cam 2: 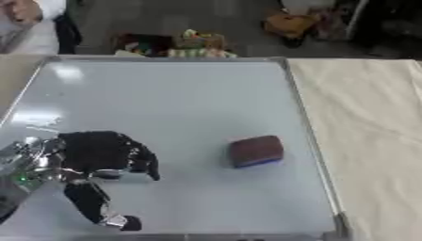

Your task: Wipe the whiteboard clean with a brush.

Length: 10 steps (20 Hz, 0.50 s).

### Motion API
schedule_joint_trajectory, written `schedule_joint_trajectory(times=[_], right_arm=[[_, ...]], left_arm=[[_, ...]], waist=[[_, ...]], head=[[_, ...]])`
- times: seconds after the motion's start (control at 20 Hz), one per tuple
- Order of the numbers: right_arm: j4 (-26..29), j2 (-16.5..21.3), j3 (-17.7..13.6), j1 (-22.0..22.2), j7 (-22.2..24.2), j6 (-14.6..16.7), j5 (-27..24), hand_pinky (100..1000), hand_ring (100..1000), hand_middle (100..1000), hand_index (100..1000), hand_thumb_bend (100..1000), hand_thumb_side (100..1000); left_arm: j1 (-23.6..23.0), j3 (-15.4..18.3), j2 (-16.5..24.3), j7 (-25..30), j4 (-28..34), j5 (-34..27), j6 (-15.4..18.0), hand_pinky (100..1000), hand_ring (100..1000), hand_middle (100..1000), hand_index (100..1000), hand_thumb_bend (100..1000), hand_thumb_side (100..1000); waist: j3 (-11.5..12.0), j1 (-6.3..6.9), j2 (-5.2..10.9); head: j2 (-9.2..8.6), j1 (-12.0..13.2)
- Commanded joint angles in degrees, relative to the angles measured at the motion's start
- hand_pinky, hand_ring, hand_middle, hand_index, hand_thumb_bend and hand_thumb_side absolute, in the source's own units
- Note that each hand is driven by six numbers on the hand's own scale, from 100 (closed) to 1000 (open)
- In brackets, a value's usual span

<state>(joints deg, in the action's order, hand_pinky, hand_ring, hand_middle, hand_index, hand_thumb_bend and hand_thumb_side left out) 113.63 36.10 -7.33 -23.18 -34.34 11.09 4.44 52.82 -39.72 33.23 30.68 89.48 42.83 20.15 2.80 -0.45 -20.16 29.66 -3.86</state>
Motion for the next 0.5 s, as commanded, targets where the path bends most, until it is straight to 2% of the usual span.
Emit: schedule_joint_trajectory(times=[0.05,0.3,0.45,0.5], right_arm=[[0.96,1.49,-0.55,-0.64,-0.23,0.02,-0.21,829,790,775,860,100,1000],[0.96,1.52,-0.6,-0.61,-0.3,-0.02,-0.22,828,790,775,860,100,1000],[0.96,1.59,-0.63,-0.58,-0.34,-0.04,-0.25,824,789,775,860,100,1000],[0.96,1.64,-0.61,-0.57,-0.32,-0.07,-0.25,823,790,775,860,100,1000]], left_arm=[[0.52,0.99,0.83,-0.73,1.26,-0.51,-0.33,614,784,736,824,493,911],[0.09,2.29,0.97,-3.19,3.24,-0.97,-1.32,591,764,712,821,423,891],[-0.2,4.37,1.8,-7.59,7.44,0.33,-2.17,570,744,693,797,288,862],[-0.61,5.53,2.38,-10.05,9.57,1.28,-2.67,567,740,689,790,272,860]], waist=[[-0.13,0.0,1.6],[-0.16,-0.08,1.75],[-0.02,-0.05,1.96],[0.04,-0.03,2.05]], head=[[-0.37,0.07],[-0.09,0.55],[0.04,1.04],[-0.04,1.16]])
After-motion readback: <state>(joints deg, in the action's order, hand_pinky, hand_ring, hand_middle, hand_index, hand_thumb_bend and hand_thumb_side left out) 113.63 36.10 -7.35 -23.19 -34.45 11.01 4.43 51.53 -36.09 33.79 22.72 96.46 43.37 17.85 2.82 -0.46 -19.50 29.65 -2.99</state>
